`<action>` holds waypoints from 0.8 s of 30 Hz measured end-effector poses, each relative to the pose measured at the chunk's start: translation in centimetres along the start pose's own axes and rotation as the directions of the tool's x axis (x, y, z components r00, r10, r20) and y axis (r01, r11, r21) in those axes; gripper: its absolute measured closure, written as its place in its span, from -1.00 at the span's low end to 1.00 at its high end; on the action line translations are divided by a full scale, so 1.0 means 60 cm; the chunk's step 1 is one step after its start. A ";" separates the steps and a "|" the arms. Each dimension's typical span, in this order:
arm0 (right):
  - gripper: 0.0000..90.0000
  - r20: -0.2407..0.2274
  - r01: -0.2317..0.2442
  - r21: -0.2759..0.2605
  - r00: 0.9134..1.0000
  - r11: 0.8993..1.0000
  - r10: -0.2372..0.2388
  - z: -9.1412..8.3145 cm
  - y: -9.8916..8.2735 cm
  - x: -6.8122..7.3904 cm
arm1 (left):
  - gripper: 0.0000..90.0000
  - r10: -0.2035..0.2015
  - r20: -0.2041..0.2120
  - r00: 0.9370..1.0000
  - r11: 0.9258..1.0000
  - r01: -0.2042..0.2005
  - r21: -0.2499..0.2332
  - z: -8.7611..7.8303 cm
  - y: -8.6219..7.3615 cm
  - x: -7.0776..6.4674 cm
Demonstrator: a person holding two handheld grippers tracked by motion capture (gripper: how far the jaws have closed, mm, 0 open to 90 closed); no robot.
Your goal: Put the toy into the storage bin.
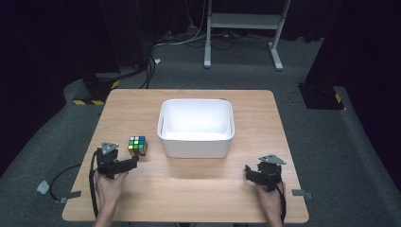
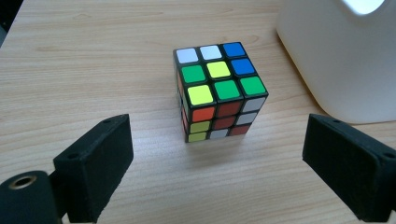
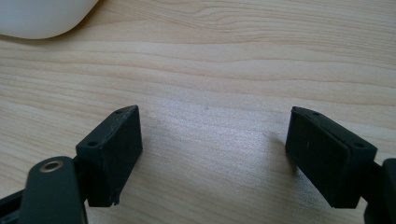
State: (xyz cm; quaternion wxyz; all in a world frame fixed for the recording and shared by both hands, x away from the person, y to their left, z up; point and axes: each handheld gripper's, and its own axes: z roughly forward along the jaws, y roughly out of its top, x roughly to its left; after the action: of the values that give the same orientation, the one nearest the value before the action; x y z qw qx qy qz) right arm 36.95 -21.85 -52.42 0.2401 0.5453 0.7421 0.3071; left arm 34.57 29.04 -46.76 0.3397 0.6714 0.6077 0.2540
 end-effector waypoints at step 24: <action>-0.57 -0.015 0.018 -0.002 1.000 1.000 -0.018 -0.001 -0.001 0.002 | -0.83 0.010 -0.014 1.000 0.999 -0.010 0.038 0.037 0.057 -0.012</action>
State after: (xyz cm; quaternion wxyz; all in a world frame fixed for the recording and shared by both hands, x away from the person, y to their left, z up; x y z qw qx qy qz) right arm 36.84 -21.75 -52.41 0.2376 0.5360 0.7486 0.3096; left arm 38.35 27.91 -45.50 0.3212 0.6789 0.6115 0.2489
